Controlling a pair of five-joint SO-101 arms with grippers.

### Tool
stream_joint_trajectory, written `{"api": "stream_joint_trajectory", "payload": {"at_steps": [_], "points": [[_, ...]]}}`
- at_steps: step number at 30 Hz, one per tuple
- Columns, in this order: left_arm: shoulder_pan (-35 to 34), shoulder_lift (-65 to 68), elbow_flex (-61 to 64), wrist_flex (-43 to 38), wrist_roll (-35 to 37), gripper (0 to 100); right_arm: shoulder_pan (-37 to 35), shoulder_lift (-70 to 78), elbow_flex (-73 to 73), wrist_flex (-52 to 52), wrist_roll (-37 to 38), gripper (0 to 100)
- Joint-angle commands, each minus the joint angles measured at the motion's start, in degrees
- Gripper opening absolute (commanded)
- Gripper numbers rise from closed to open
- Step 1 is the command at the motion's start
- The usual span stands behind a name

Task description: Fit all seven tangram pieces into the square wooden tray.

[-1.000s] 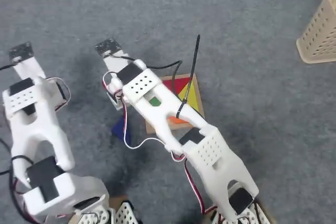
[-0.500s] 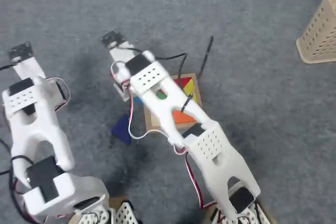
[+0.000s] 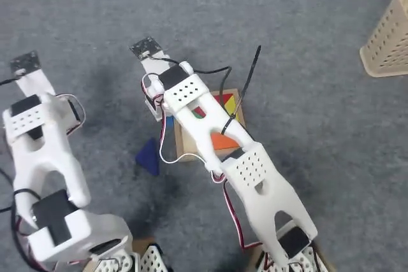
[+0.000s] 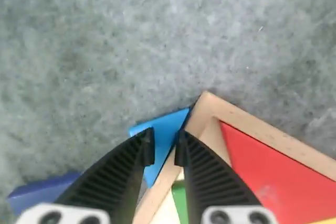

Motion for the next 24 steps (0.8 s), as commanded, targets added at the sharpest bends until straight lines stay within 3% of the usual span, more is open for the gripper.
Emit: {"api": "stream_joint_trajectory", "payload": {"at_steps": [1,10,24], "points": [[0.4,-3.7,-0.1,-1.1,0.4,1,-0.9,-0.7,-3.9,1.5,0.6,9.2],[0.4,-3.7,-0.1,-1.0,0.4,1,-3.2,2.1,-4.0,1.5,0.3,25.5],[0.4,-3.7,-0.1,-0.9,0.4,1,-6.4,2.9,-4.0,4.0,0.2,19.5]]}}
